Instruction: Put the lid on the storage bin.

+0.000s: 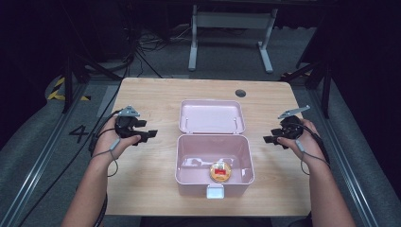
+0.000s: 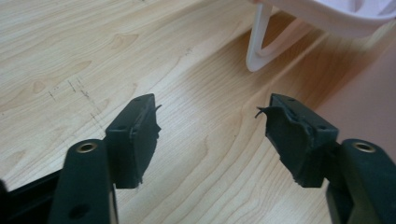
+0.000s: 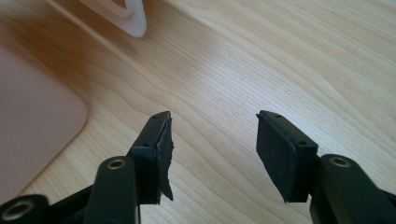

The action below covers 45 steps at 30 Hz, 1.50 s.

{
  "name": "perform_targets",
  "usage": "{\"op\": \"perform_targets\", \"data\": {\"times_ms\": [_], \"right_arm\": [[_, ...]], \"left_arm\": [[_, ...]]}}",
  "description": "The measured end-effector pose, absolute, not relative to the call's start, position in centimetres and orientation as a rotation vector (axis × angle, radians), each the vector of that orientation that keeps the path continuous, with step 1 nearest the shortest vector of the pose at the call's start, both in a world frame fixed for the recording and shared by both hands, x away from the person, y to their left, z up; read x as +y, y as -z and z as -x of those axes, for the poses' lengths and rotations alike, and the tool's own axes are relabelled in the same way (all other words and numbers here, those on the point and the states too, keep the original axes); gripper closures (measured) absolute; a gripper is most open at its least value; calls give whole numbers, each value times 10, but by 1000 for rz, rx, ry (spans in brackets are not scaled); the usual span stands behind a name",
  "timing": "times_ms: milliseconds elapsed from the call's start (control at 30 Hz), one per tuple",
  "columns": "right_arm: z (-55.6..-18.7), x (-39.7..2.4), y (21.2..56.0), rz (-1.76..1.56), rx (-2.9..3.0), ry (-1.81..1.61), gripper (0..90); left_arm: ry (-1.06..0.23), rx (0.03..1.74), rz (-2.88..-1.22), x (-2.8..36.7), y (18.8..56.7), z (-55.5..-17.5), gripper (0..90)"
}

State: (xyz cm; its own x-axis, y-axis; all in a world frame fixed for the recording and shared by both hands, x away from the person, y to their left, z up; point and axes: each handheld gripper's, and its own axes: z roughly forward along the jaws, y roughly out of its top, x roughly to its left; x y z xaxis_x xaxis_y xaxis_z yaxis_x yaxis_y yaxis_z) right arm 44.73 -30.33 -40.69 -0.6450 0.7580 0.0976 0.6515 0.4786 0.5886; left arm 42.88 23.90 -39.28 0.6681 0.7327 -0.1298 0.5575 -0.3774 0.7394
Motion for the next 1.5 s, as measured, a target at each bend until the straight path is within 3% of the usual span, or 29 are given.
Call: {"op": "perform_targets", "data": {"times_ms": [667,933,1133,1500], "right_arm": [[-434,-313,403,-1239,2516,-937,451],[-432,-313,405,-1236,2514,-924,447],[-431,-312,407,-1231,2511,-915,443],[-427,-314,412,-1236,2513,-888,439]], "left_arm": [[-227,958,-2024,196,352,-468,347],[-240,945,-2039,186,352,-484,342],[-202,985,-1967,180,359,-503,344],[-130,1025,-1980,164,367,-529,372]]}}
